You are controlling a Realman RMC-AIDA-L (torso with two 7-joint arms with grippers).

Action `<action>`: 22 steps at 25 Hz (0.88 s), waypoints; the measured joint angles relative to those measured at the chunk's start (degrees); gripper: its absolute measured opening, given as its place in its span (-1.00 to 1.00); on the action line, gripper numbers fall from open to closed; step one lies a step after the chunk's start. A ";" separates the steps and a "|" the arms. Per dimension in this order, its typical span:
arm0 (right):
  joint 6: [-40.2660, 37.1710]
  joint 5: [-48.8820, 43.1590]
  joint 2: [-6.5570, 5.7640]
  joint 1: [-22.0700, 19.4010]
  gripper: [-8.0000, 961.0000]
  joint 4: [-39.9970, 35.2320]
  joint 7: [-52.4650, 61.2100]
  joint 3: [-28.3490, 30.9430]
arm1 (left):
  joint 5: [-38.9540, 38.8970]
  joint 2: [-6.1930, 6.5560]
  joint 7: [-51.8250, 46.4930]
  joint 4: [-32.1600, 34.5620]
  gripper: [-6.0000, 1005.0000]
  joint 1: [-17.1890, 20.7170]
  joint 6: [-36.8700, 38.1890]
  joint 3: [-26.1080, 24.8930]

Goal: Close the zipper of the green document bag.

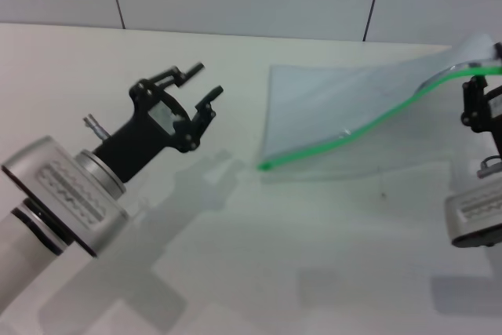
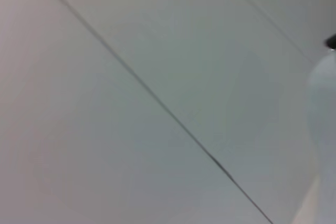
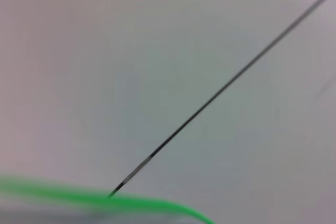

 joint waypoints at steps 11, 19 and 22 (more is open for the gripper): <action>-10.70 -0.34 -0.11 -1.83 0.10 0.50 15.41 -0.21 | 0.00 0.26 -13.21 0.96 -0.10 1.59 6.81 -5.57; -14.26 -0.81 -0.30 -1.53 0.65 1.61 37.63 -0.21 | -4.64 0.26 -20.87 1.04 0.40 2.89 10.61 -9.63; -14.42 -0.93 -0.37 -1.25 0.78 2.40 44.10 -0.17 | -6.70 0.32 -24.16 1.18 0.40 2.98 10.91 -9.83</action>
